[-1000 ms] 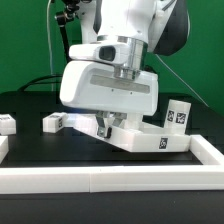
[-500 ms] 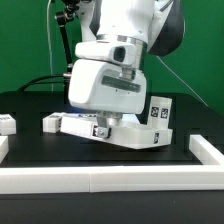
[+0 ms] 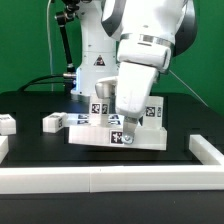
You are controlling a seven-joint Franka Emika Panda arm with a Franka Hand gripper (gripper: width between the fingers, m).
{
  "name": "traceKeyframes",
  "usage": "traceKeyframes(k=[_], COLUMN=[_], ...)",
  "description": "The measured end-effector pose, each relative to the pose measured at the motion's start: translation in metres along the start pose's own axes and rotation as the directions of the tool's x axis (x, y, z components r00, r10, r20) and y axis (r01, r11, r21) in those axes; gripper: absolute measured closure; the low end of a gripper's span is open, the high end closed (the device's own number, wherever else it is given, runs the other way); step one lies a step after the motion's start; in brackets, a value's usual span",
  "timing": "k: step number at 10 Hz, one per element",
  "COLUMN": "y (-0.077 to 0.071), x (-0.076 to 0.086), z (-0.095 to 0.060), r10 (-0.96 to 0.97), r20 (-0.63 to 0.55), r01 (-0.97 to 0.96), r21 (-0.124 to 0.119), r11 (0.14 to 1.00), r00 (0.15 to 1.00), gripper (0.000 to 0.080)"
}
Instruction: Assemble square table
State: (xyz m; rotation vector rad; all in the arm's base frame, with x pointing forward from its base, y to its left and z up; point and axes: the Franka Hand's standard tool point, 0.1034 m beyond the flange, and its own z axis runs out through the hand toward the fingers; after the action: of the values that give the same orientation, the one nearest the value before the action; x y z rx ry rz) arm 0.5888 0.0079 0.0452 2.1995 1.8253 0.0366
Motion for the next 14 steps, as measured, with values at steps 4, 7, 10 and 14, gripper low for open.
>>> traceKeyframes(k=[4,7,10,14], y=[-0.002,0.013,0.034,0.040], x=[0.005,0.037,0.056,0.080], z=[0.001,-0.002,-0.001,0.000], r10=[-0.146,-0.119,-0.108,-0.074], r20=[0.012,0.006,0.013,0.007], r01=[0.146,0.119,0.108,0.074], r21=[0.000,0.002,-0.001,-0.003], r11=[0.989,0.993,0.994,0.997], r00=[0.989,0.993,0.994,0.997], gripper=[0.0738,0.0738,0.0738,0.0738])
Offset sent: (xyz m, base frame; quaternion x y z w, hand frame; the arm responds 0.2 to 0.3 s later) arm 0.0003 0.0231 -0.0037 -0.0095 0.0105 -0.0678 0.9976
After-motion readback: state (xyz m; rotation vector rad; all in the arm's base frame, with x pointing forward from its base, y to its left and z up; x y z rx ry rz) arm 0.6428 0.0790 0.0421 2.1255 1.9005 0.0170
